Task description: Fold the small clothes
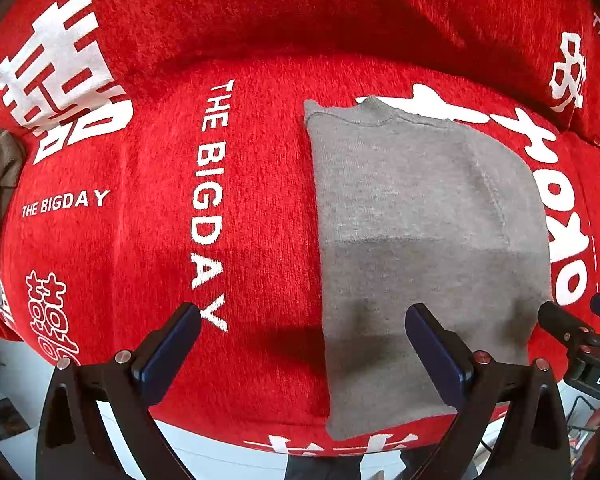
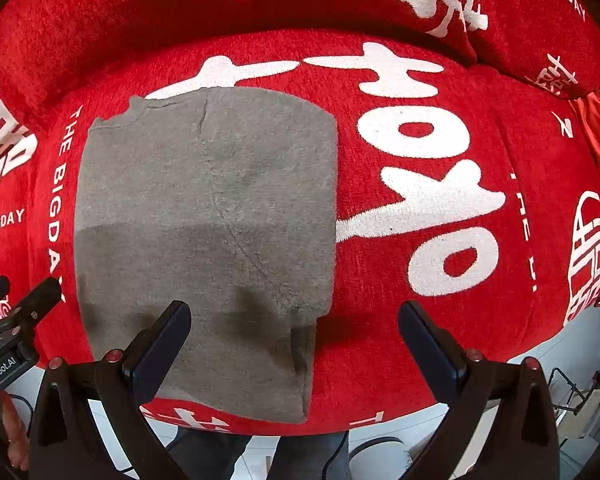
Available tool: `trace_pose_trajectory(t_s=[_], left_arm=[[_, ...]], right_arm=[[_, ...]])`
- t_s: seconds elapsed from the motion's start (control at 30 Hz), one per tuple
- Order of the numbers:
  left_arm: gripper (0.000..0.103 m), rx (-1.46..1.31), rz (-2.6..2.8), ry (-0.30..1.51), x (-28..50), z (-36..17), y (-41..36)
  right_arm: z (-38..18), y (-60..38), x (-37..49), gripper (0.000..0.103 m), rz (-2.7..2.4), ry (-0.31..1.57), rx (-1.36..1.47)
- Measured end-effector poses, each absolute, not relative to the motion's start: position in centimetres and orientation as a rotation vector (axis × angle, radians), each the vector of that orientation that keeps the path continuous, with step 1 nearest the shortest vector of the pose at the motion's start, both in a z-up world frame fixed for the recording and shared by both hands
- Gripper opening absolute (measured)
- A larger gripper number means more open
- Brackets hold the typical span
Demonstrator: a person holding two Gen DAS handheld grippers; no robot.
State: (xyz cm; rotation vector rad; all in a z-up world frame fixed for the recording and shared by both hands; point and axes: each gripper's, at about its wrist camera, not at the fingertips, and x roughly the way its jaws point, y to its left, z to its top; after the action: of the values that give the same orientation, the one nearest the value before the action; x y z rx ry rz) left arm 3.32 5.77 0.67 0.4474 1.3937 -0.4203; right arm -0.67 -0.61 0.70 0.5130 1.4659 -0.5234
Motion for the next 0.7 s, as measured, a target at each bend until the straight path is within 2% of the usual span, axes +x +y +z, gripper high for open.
trace_pose_trajectory(t_s=[0.57, 0.7], left_arm=[[0.102, 0.449, -0.406, 1.402, 3.86, -0.03, 5.86], [0.102, 0.489, -0.409, 1.342, 3.55, 0.1, 5.52]], right_arm=[[0.53, -0.47, -0.2, 0.103, -0.523, 1.467, 0.499], [0.19, -0.4, -0.27, 0.103, -0.52, 1.467, 0.498]])
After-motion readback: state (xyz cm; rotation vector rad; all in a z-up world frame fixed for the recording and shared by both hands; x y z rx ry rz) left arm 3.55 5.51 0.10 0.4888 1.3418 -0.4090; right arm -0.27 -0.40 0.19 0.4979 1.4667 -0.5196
